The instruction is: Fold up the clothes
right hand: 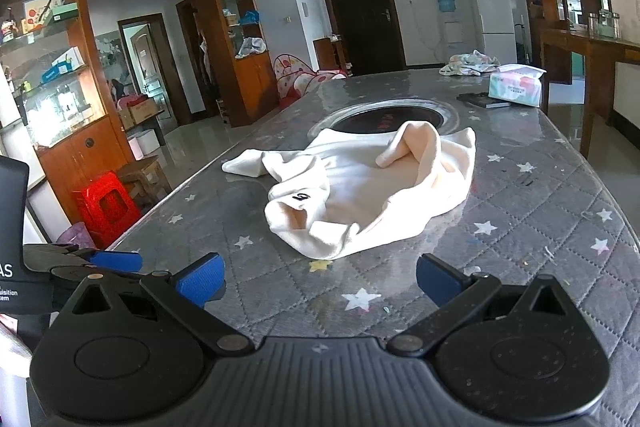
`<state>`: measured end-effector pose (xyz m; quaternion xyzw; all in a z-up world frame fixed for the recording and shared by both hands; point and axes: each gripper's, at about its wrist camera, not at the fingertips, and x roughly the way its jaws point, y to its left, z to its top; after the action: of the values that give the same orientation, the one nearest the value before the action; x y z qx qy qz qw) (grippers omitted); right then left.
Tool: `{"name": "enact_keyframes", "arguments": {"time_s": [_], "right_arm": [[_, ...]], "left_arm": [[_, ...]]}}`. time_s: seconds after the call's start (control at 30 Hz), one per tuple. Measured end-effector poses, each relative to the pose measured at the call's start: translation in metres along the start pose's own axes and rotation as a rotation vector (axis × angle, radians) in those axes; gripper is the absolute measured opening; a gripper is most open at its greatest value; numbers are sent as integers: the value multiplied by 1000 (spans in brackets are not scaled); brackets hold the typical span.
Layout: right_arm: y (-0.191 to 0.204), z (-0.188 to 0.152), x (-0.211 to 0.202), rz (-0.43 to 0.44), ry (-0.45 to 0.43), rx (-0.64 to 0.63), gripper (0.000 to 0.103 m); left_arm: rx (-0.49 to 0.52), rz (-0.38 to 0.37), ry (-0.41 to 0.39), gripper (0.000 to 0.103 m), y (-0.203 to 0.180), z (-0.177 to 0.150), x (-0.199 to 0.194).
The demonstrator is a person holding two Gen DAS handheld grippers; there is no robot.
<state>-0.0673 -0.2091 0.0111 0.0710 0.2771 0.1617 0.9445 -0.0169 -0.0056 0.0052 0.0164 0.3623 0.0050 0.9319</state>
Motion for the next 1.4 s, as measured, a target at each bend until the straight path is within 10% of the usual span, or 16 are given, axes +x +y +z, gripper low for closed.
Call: {"name": "enact_keyframes", "arguments": {"time_s": [1.4], "right_arm": [[4, -3, -3, -8, 14, -21, 103]], "left_arm": [[16, 7, 15, 103, -3, -4, -3]]}}
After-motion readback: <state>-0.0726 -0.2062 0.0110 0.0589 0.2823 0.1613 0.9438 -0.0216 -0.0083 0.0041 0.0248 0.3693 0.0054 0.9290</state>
